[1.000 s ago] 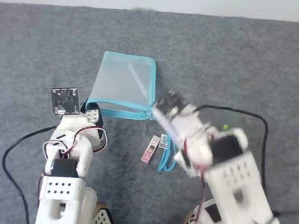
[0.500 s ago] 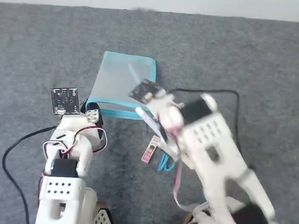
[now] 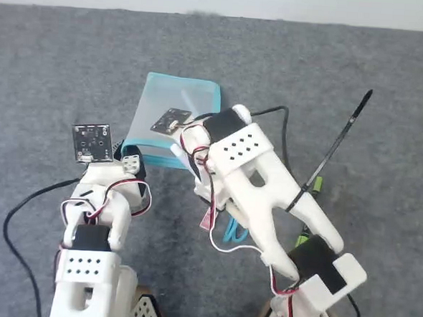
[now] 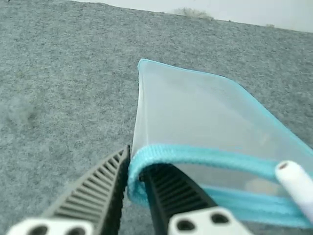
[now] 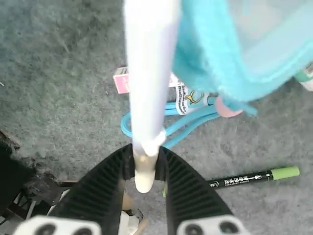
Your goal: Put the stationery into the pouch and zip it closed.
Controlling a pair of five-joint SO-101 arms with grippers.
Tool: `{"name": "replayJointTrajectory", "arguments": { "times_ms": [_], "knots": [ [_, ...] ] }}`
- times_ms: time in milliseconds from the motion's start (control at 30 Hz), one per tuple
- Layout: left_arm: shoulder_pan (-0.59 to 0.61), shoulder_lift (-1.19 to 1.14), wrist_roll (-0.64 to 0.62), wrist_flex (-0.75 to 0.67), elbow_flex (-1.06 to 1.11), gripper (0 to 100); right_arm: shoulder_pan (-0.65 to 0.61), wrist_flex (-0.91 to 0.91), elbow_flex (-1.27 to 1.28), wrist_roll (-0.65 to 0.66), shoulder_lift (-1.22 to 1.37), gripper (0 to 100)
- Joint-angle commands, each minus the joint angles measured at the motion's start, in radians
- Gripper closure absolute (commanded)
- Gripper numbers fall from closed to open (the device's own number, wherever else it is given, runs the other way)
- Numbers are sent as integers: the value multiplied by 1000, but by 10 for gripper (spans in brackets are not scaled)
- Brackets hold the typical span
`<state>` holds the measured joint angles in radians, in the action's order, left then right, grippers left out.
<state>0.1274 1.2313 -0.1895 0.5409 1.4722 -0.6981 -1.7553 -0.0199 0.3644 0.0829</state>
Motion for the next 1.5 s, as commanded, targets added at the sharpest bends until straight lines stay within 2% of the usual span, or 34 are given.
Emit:
{"name": "replayJointTrajectory", "arguments": {
  "times_ms": [0, 333, 567, 800, 900, 1133, 1367, 1467],
  "knots": [
    [-2, 3, -14, -34, -41, 988, -42, -39, 23, 91, -65, 992],
    [-3, 3, -14, -37, -33, 988, -44, -41, 15, 44, -56, 992],
    [-3, 3, -14, -37, -31, 988, 35, -42, -107, -37, 42, 992],
    [-5, 3, -12, -37, -31, 988, 70, -44, -141, -38, 102, 992],
    [-2, 3, -12, -34, -31, 988, 183, -44, -114, 18, 68, 992],
    [-5, 3, -12, -37, -31, 988, 642, 7, -110, 84, -99, 992],
    [3, 3, -12, -35, -31, 988, 727, 143, -52, 114, 90, 992],
    [2, 3, -12, -35, -31, 988, 728, 208, -54, 32, 208, 991]
  ]
}}
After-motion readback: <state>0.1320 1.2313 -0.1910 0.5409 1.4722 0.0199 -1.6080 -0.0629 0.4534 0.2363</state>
